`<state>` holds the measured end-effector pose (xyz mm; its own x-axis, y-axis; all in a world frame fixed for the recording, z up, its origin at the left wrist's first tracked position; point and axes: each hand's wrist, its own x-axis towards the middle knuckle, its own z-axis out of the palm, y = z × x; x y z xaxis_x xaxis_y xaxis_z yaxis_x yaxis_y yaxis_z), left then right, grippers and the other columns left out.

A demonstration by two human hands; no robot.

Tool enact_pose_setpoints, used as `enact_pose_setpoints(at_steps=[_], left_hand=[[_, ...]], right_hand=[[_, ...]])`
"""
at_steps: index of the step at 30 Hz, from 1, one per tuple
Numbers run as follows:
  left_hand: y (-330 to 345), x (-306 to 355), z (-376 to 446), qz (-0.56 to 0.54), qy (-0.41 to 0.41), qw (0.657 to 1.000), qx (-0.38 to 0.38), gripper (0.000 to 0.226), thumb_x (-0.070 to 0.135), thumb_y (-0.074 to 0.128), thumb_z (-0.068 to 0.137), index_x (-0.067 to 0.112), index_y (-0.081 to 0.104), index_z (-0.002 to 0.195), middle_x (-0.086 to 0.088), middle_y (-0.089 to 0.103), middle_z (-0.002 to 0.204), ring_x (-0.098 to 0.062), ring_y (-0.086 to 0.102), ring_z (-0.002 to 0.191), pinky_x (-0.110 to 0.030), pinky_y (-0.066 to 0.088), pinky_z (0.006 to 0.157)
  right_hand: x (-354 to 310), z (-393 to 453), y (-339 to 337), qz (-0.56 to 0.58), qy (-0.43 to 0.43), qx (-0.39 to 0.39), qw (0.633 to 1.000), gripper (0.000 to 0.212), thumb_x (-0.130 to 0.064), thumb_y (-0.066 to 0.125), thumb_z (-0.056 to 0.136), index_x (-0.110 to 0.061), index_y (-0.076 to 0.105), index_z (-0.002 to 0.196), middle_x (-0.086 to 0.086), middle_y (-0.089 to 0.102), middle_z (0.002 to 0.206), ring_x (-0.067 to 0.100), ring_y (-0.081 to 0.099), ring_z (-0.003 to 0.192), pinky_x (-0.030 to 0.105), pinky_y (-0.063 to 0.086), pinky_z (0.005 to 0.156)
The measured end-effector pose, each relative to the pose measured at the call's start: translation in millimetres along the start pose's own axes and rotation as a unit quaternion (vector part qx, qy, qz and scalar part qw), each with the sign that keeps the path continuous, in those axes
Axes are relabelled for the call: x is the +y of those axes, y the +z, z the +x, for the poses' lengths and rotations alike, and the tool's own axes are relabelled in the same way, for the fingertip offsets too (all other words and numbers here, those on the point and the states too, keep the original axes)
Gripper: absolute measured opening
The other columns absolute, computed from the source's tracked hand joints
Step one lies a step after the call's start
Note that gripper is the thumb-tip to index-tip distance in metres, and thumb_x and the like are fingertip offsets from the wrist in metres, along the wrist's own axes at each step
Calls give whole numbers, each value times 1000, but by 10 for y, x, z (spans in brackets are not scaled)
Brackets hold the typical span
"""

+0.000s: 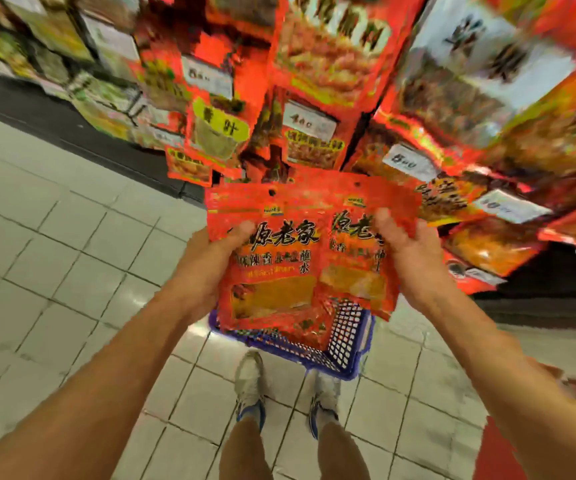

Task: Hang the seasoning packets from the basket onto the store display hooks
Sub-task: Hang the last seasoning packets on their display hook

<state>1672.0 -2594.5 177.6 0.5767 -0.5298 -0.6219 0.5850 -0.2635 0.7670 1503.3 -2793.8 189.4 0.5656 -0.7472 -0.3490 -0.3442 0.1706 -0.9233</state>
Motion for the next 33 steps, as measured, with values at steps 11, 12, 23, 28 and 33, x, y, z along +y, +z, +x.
enact_pose_setpoints(at_steps=[11,12,23,28,33], left_hand=[[742,2491,-1531,85,271,949,-137,12,35,71,86,44,78,81,16,76,77,0,69,63,-19,53,52],[807,2694,-1649,81,289,942,-152,10,35,70,83,41,79,84,13,77,81,-2,71,69,-20,55,56],[1750,3969,-2503,42,381,896,-223,15,35,68,94,31,80,87,-3,80,88,-19,77,75,-35,59,53],[2255,4290,-2675,10,405,885,-229,22,33,69,94,19,72,110,-4,80,93,-20,77,82,-32,60,59],[2731,4519,-2725,7,416,882,-222,23,36,71,92,19,71,108,-5,80,93,-22,77,83,-38,61,61]], right_hand=[[-2854,-1273,-708,-8,-222,153,963,23,-28,64,85,-47,77,80,-22,73,75,-3,65,71,22,52,72],[-3065,-1368,-782,-1,-241,176,954,24,-27,65,84,-48,76,81,-22,74,77,-5,65,72,20,51,71],[-4426,-1841,-1627,57,-348,312,882,24,-29,73,91,-41,77,72,-13,76,72,8,71,70,34,57,70],[-4794,-1742,-2058,82,-371,341,860,22,-30,72,91,-26,75,70,-12,76,72,8,72,68,37,58,70],[-5190,-1573,-2489,114,-345,334,870,15,-31,73,90,-21,75,78,-2,78,80,21,76,79,51,60,83]])
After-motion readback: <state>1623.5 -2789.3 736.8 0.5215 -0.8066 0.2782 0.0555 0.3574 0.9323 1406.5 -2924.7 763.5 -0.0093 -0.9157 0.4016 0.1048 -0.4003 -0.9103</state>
